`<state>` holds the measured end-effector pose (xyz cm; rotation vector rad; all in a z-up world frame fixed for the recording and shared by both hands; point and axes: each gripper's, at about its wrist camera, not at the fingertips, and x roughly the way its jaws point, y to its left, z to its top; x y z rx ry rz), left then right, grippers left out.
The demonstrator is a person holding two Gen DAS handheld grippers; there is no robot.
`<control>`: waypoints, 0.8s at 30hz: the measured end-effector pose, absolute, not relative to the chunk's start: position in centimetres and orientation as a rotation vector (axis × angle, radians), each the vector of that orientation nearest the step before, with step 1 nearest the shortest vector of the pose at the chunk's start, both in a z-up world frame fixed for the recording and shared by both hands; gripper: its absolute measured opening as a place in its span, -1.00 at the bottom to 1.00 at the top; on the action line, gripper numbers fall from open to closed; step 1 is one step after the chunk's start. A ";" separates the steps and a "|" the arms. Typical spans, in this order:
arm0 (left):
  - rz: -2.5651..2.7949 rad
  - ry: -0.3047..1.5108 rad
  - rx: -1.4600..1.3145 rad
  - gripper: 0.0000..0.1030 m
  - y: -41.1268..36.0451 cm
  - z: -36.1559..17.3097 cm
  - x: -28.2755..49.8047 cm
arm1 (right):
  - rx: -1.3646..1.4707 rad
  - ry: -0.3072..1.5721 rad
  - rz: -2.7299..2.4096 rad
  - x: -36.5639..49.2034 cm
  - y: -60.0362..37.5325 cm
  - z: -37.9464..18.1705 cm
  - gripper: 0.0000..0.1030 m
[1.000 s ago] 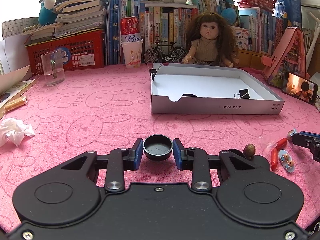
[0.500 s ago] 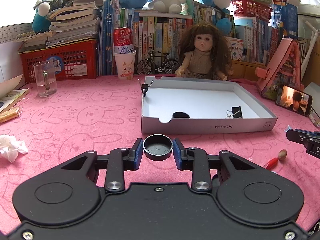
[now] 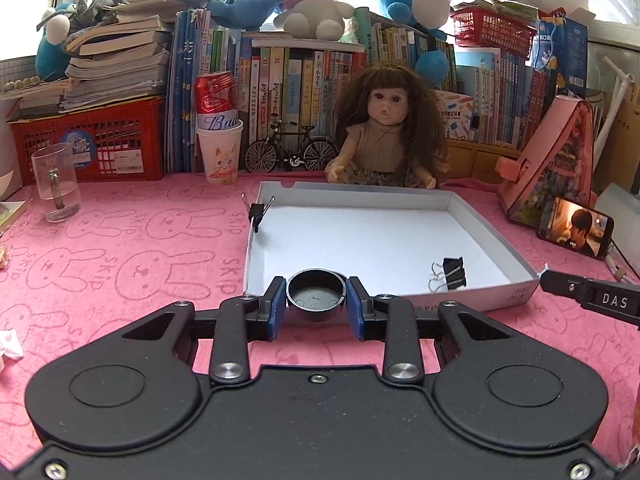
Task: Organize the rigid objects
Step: 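Carry the lid with the left tool into the tray while the right tool carries the blue clip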
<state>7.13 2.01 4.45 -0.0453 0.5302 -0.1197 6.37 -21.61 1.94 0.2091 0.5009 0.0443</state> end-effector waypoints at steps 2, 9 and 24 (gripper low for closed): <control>-0.121 0.534 -0.056 -0.42 2.0 4.6 8.0 | 0.230 0.508 0.045 7.3 -21.7 2.0 -0.61; -0.106 0.557 -0.069 -0.42 1.7 4.7 11.8 | 0.270 0.515 0.038 10.7 -22.0 2.4 -0.61; -0.106 0.694 -0.087 -0.42 1.5 3.5 20.2 | 0.316 0.651 0.082 17.0 -23.0 2.1 -0.61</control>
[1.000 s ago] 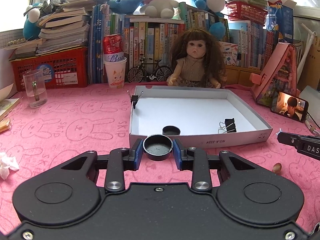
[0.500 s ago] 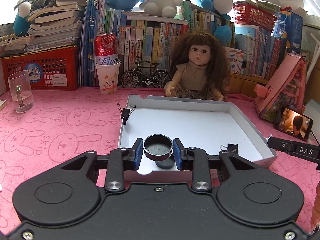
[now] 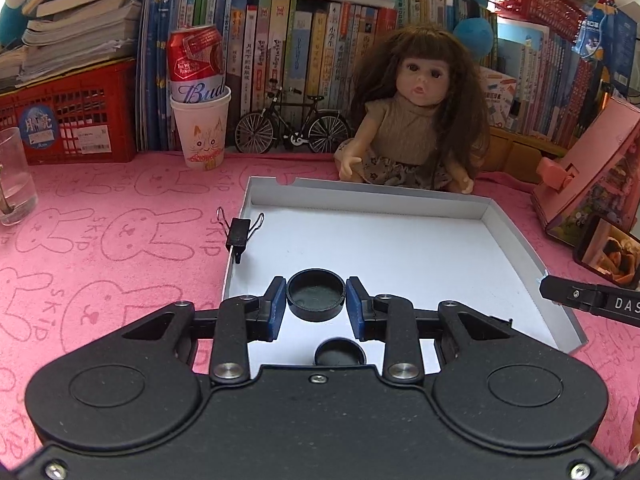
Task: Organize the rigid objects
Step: 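Carry the lid with the left tool into the tray while the right tool carries the blue clip, then open the left tool beside the first lid while the right tool releases the blue clip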
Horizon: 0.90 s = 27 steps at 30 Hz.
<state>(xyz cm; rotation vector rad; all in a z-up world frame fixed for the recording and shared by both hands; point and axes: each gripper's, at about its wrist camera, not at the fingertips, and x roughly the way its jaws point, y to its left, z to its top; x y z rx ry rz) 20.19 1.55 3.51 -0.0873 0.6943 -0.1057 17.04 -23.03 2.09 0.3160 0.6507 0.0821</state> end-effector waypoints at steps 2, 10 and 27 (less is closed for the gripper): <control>-0.105 0.719 -0.096 -0.42 1.5 3.2 21.0 | 0.323 0.674 0.088 17.8 -23.1 2.0 -0.61; -0.105 0.759 -0.069 -0.42 0.6 1.7 22.1 | 0.337 0.737 0.089 19.3 -22.9 0.8 -0.60; -0.097 0.780 -0.036 -0.42 -0.3 0.4 22.5 | 0.343 0.789 0.105 20.2 -22.0 -0.7 -0.60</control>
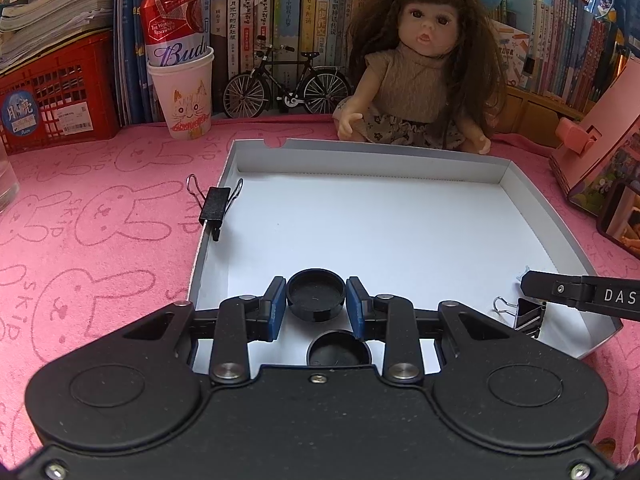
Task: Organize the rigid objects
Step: 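Open the left tool beside the first lid while the right tool releases the blue clip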
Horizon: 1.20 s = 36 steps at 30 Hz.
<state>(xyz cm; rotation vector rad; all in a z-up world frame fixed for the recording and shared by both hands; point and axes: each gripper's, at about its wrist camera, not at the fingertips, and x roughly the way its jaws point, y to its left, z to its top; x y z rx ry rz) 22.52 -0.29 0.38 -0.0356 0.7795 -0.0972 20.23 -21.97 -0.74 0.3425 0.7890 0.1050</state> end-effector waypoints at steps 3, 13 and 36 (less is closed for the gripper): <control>-0.099 0.784 -0.036 -0.41 -0.4 0.1 22.5 | 0.341 0.788 0.107 20.3 -21.9 -0.9 -0.60; -0.091 0.759 0.012 -0.40 -1.0 -0.2 22.1 | 0.355 0.781 0.113 20.2 -22.0 -0.9 -0.54; -0.169 0.640 0.012 0.56 0.0 3.3 16.0 | 0.270 0.605 0.142 15.4 -21.8 2.2 0.75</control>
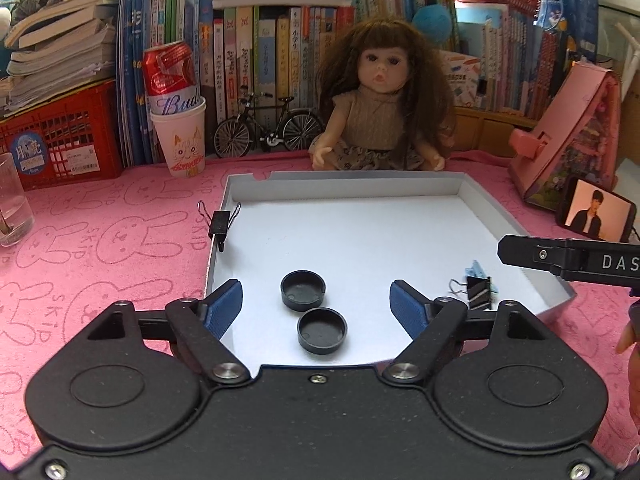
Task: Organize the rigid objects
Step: 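Open the left tool beside the first lid while the right tool releases the blue clip, then withdraw both open tools from the tray toward the table objects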
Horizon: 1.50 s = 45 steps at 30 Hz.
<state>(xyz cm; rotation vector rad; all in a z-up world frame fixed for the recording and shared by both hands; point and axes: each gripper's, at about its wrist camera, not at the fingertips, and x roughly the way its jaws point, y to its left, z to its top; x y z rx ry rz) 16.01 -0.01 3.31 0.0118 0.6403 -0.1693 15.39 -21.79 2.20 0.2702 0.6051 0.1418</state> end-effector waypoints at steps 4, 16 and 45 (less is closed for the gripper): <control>-0.197 0.619 0.023 0.58 -0.2 3.9 14.3 | 0.274 0.575 0.137 14.1 -22.4 2.6 0.78; -0.247 0.602 0.020 0.60 -0.2 3.8 10.2 | 0.203 0.522 0.151 10.2 -22.0 2.6 0.91; -0.331 0.620 -0.010 0.47 1.3 0.1 2.6 | 0.019 0.480 0.132 2.6 -21.2 -0.8 1.00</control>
